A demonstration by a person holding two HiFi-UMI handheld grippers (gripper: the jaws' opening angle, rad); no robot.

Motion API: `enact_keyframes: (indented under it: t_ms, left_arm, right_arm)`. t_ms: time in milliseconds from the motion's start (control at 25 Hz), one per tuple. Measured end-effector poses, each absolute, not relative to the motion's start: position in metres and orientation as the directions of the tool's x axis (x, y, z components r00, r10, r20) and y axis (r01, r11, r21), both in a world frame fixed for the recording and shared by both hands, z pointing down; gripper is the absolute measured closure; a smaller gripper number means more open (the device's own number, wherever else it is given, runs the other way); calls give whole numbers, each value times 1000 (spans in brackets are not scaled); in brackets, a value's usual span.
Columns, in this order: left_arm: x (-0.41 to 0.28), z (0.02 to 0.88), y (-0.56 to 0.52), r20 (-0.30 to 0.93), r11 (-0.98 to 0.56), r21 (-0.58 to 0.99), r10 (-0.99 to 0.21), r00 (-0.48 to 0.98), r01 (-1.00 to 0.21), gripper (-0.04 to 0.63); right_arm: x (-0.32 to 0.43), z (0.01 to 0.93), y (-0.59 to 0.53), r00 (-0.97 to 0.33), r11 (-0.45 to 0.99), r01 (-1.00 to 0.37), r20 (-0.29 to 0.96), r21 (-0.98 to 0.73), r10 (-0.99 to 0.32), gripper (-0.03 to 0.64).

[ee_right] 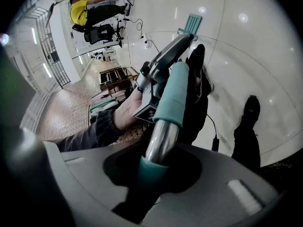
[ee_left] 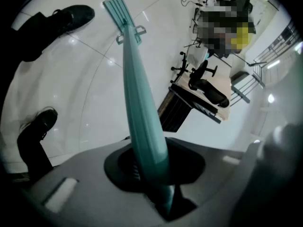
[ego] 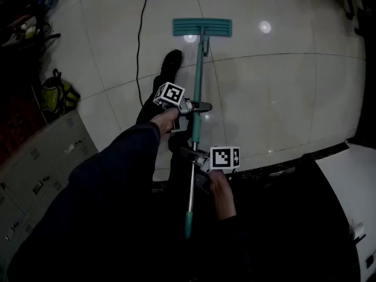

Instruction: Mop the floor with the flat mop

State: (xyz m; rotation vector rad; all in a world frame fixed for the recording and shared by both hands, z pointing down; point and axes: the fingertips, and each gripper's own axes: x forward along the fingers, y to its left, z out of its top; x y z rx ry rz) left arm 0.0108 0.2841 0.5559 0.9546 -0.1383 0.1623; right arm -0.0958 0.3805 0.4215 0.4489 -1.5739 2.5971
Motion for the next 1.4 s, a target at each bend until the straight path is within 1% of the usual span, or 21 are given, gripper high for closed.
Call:
enact_keyframes:
  t_ms: [120,240,360,560,760,920,1080,1400]
  left_arm:
    - [9,553,234,184,563,800,95,978,-205,479]
    - [6,556,169,179,565,803,76,981,-191,483]
    - [1,564,103,176,559,811,50,983,-174,483]
    - [-6,585,-8,182,499,849,33,983,-174,483]
    - [-9,598,-49,188,458,869,42,981,-186,483]
    - [-9,599,-58,196,445,877,14,981,-182,483]
    - [-6,584,-36,179,446,881,-8,984,-157,483]
    - [6,550,98,177,451,878,12,984,-164,482]
  right_arm:
    - [-98,420,330,-955,-465,-201,279,-862,-104,528]
    - [-103,424,266,-952,-452,-204,284,-868,-116,528]
    - [-110,434,201,-949,-448,-182,277,-875,-154,528]
    - [-119,462,97,-944,-403,-177,271,-898,-190,531]
    - [-125,485,63,-935,-368,-231,310,-901,-173,534]
    - [-123,488,59,-933,-352,-250,321,-902,-160,535]
    - [-123,470,80,-936,-340,-227,301,-913,-183,528]
    - [-108,437,215,-942,-333,-231,296,-914,-158,526]
